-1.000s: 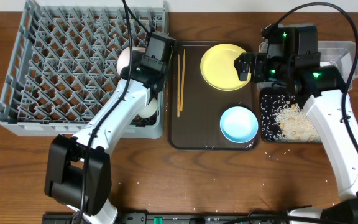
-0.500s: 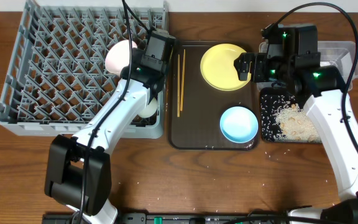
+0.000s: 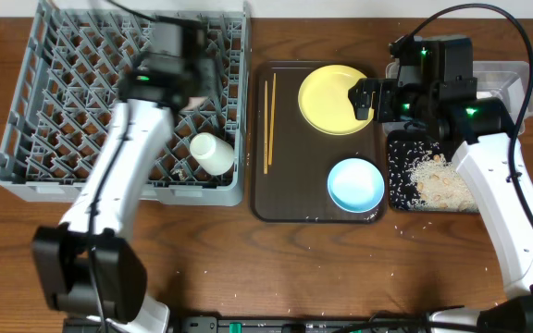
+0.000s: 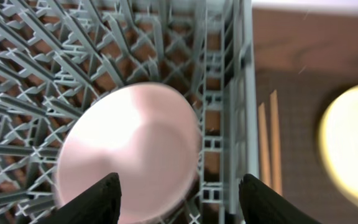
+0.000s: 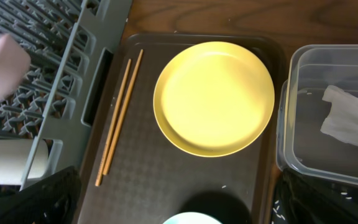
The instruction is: Sort waste into correct bins and load items into the dishwasher
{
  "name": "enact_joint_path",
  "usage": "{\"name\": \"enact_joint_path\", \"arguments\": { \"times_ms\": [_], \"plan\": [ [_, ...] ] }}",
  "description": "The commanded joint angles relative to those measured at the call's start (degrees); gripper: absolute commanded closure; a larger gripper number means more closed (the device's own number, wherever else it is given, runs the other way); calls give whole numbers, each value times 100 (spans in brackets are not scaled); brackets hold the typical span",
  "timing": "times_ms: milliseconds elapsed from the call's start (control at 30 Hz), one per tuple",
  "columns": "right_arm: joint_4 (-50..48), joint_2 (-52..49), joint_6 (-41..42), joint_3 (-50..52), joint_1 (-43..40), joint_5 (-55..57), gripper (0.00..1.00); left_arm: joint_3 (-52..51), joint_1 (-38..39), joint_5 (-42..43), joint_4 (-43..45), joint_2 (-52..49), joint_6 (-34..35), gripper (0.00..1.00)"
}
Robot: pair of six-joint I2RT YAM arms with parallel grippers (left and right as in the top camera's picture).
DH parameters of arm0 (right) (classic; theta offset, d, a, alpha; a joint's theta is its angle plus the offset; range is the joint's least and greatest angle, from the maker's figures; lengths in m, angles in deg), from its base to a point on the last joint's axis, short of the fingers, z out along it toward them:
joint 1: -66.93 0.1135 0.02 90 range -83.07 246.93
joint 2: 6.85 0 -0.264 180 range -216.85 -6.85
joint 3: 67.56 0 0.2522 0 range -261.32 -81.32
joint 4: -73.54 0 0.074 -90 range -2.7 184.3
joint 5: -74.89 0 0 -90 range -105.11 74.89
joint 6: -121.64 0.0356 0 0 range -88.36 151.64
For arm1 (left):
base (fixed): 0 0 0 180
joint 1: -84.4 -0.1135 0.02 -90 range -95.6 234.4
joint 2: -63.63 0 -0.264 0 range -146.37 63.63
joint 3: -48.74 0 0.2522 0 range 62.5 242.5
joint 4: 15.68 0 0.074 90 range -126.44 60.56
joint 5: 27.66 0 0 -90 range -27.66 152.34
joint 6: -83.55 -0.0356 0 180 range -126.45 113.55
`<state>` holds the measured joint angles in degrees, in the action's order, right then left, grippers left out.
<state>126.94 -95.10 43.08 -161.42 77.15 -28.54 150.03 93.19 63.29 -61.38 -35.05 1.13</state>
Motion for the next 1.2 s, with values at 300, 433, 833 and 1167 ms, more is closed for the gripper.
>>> {"name": "enact_joint_path", "arguments": {
  "times_ms": [300,433,833,1167],
  "plan": [
    [4,-15,-81,-46,35,9,1,109,-1200,2052,-387,-144,680,38],
    [4,-15,-81,-46,35,11,1,109,-1209,1985,-378,-332,778,37],
    [7,-15,-83,-46,35,11,1,109,-1561,1917,-402,-752,1270,37],
    [7,-15,-81,-46,35,11,1,109,-1628,1963,-470,-752,1488,37]
  ]
}}
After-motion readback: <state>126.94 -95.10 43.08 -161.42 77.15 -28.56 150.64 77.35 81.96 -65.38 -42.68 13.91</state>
